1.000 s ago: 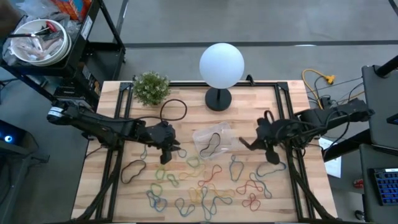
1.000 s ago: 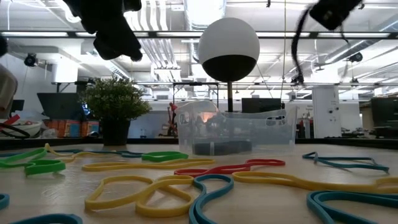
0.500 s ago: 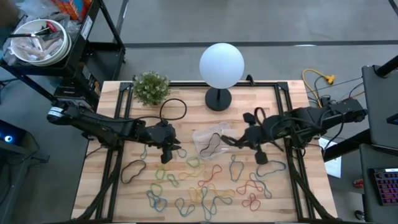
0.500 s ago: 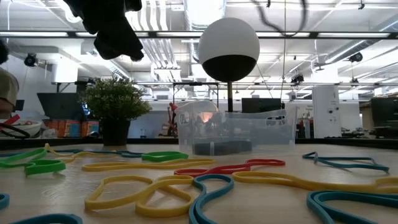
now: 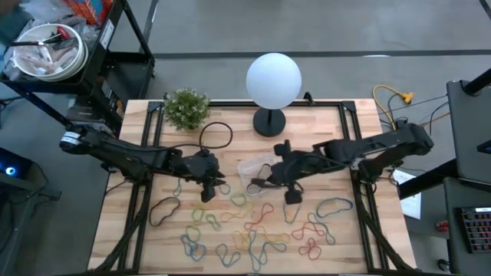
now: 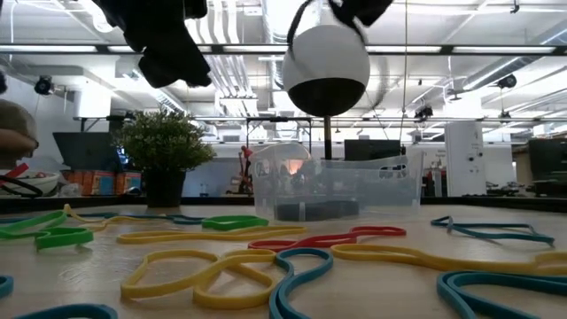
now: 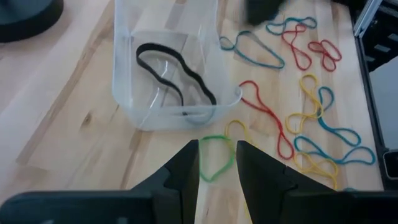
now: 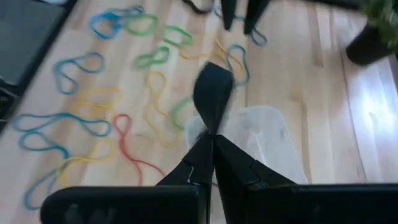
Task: Pick and place rubber bands into bin
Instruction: Put the black rubber band into the transparent bin
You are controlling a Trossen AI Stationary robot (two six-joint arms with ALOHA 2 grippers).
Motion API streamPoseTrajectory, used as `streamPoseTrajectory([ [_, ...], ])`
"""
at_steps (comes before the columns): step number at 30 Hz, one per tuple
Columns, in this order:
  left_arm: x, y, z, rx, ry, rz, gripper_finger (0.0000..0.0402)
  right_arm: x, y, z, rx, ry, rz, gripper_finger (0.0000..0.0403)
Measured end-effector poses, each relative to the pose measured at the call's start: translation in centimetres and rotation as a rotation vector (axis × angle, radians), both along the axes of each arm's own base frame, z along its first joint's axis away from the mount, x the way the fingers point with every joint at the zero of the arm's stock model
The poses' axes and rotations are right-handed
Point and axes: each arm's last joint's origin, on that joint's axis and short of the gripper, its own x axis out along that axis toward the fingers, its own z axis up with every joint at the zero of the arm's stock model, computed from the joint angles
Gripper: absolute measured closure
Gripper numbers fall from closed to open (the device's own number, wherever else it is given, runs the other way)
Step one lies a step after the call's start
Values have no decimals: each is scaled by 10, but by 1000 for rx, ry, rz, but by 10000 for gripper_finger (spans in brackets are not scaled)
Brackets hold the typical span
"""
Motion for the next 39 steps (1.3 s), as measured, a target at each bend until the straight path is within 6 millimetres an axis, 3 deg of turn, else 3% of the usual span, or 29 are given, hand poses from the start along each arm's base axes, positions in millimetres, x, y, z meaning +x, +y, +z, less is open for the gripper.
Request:
streamPoseTrajectory([
  [17, 9, -2, -11, -3, 33, -13, 311, 36, -41, -52, 0, 171, -197, 394],
  [28, 10, -2, -10, -5, 25, -13, 311, 39, -49, -55, 14, 184, -235, 389],
  [39, 10, -2, -10, -4, 25, -13, 311, 39, -49, -55, 32, 185, -254, 319],
])
